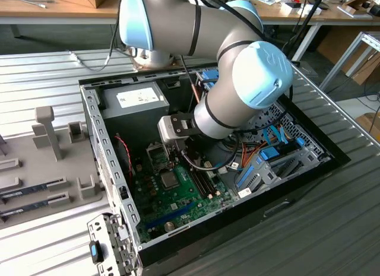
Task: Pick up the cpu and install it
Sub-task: 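Close the cpu cover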
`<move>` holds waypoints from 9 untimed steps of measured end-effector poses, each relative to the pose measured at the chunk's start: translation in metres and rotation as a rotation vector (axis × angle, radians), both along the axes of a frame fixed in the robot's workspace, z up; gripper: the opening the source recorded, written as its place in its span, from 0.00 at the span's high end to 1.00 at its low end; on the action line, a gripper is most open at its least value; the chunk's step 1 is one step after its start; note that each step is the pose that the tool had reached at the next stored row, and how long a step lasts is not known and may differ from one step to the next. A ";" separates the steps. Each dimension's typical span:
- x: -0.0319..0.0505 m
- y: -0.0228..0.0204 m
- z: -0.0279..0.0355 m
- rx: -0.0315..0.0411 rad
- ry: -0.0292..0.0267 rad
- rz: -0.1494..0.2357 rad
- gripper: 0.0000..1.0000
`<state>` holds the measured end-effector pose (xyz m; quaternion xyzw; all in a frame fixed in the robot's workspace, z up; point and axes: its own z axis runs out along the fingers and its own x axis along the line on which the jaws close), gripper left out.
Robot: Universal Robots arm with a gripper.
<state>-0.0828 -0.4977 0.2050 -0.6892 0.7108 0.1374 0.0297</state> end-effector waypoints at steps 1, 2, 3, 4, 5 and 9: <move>-0.0002 0.0000 0.0002 -0.0179 0.0001 0.006 0.89; -0.0006 0.0000 0.0006 -0.0504 0.0000 0.017 0.89; -0.0010 0.0000 0.0011 -0.0789 0.0001 0.027 0.89; -0.0012 0.0000 0.0019 -0.0987 0.0000 0.033 0.89; -0.0014 0.0000 0.0029 -0.1138 0.0000 0.038 0.89; -0.0046 0.0000 0.0087 -0.1800 -0.0014 0.060 0.89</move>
